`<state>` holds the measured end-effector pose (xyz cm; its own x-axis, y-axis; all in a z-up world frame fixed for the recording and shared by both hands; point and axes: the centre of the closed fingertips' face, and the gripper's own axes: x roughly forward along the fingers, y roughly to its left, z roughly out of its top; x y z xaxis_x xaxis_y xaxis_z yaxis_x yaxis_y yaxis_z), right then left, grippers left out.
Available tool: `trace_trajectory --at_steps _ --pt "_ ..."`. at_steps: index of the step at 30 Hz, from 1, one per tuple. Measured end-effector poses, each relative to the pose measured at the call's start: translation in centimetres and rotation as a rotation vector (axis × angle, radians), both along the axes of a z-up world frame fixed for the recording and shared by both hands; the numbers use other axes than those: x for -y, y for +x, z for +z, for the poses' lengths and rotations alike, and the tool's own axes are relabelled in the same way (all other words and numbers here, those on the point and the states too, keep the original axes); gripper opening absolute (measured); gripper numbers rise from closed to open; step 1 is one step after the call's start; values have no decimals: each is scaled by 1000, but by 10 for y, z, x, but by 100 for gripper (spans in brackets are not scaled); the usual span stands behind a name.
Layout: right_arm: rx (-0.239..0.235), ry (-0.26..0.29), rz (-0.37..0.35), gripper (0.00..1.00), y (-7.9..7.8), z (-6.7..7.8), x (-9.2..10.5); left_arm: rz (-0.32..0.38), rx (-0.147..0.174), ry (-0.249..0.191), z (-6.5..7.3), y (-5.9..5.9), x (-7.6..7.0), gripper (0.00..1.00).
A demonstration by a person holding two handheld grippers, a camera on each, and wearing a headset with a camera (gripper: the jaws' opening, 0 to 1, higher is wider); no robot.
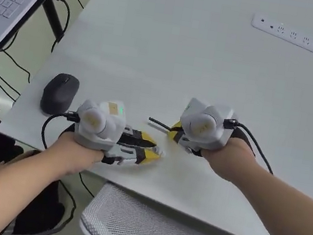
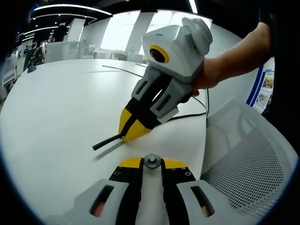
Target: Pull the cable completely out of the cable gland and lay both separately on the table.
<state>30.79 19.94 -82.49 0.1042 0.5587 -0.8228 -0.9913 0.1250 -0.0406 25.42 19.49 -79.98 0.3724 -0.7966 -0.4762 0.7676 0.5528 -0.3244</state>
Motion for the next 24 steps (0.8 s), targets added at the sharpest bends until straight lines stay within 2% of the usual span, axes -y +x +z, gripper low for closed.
trace_trajectory --at_steps 4,12,15,19,21,22,24 --pt "-3 0 -3 0 -1 0 0 -18 17 17 0 -1 1 16" --pt "-19 -2 -18 0 -3 0 0 -28 25 40 -3 -2 0 16" --pt "-19 -5 -22 0 -3 0 1 -33 18 56 -6 -3 -2 16" --pt "-21 -6 -29 0 -3 -1 1 -26 24 55 -6 -3 -2 16" --pt "-48 4 -46 2 -4 -1 0 -29 20 59 -8 -4 -3 16" --pt "-51 5 -49 2 -4 0 0 -28 28 58 -8 -4 -3 16" --pt "-46 2 -50 2 -4 0 1 -22 14 51 -8 -5 -4 16"
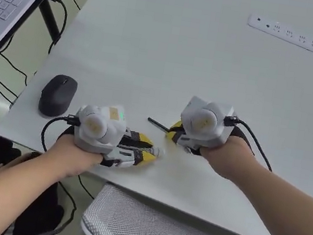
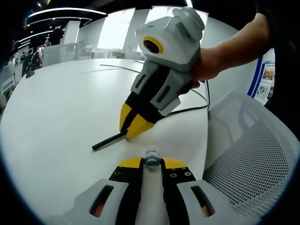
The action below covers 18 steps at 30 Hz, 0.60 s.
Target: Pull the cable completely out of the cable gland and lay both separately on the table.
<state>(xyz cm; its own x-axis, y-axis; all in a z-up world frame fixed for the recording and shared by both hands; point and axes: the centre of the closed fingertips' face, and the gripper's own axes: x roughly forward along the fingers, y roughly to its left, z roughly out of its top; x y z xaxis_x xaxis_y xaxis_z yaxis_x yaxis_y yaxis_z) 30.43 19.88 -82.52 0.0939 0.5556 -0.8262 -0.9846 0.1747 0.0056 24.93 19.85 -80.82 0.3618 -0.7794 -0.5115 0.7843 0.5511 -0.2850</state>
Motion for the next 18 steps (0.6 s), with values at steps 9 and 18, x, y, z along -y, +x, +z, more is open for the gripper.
trace_trajectory --at_steps 9,18 --pt "-4 8 -8 8 -1 4 1 9 -11 -9 0 -1 0 16" --pt "-2 36 -23 15 2 25 10 7 -16 3 -2 -3 -1 17"
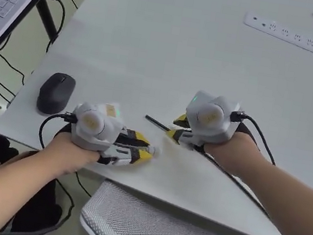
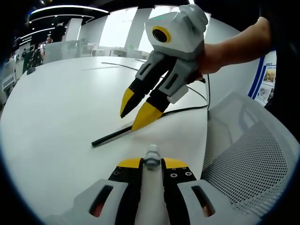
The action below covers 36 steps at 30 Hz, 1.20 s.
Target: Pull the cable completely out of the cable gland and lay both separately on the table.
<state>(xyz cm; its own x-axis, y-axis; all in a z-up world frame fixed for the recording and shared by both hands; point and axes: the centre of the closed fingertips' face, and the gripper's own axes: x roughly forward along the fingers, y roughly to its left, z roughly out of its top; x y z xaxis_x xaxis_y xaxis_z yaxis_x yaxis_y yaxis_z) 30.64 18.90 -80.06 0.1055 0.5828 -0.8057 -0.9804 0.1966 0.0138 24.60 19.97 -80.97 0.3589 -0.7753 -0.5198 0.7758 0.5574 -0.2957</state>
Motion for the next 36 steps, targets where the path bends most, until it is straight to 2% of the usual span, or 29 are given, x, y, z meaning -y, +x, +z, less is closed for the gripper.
trace_trajectory --at_steps 5,12,16,23,25,28,31,36 --pt "1 22 -31 20 5 15 11 6 1 3 2 1 -1 19" --pt "-3 71 -68 26 8 38 26 22 7 -14 14 -1 1 24" --pt "7 86 -72 29 5 50 39 46 5 -16 19 -1 0 30" --pt "15 109 -119 35 -1 70 72 77 -4 -46 34 -6 -2 34" --pt "12 127 -139 37 -3 75 80 78 3 -41 38 -8 -2 37" --pt "9 149 -172 39 -10 86 98 91 -9 -41 46 -11 -3 42" --pt "-27 213 -239 41 -16 100 110 93 -1 -44 55 -14 -3 45" --pt "-9 234 -285 45 -22 117 142 103 -3 -71 73 -20 1 52"
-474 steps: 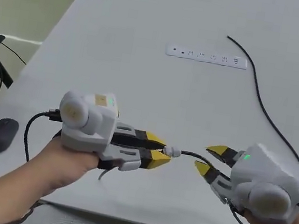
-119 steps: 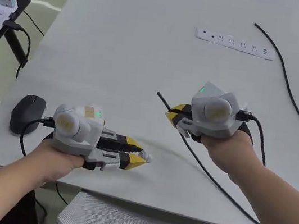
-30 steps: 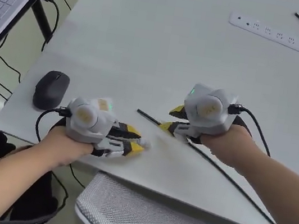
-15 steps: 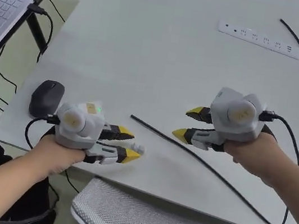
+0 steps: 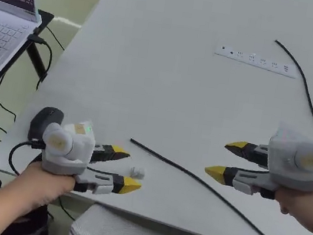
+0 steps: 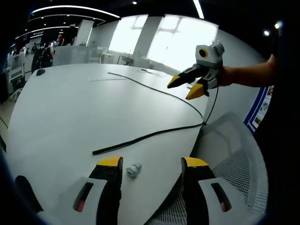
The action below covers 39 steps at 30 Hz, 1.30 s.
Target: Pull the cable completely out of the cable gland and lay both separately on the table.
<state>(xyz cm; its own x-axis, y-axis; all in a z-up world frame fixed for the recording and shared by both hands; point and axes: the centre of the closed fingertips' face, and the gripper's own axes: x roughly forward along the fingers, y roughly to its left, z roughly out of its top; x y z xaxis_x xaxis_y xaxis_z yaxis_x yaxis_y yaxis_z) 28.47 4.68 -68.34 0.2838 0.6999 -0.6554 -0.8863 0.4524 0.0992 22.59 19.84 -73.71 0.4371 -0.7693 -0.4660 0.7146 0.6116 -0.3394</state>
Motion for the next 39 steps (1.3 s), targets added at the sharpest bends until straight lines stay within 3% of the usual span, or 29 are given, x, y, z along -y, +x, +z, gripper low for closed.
trace_trajectory --at_steps 7,13,20,25,28,34,36,38,39 --pt "-6 53 -96 51 -14 14 37 8 7 -33 22 -15 3 58" --pt "-10 71 -151 56 -29 11 66 32 8 -50 33 -20 -3 61" --pt "-26 102 -222 62 -53 1 93 42 32 -54 44 -25 -1 68" --pt "-11 136 -239 71 -65 -2 98 49 54 -60 52 -29 7 75" --pt "-14 197 -277 77 -70 1 98 39 63 -46 52 -29 9 77" --pt "-14 194 -273 87 -76 -3 99 18 85 3 53 -27 7 82" --pt "-15 181 -266 90 -77 -5 99 22 79 13 50 -27 5 86" --pt "-22 170 -260 92 -79 -8 100 43 42 41 41 -25 -1 90" --pt "-27 170 -260 93 -79 -9 100 45 39 46 40 -25 -2 90"
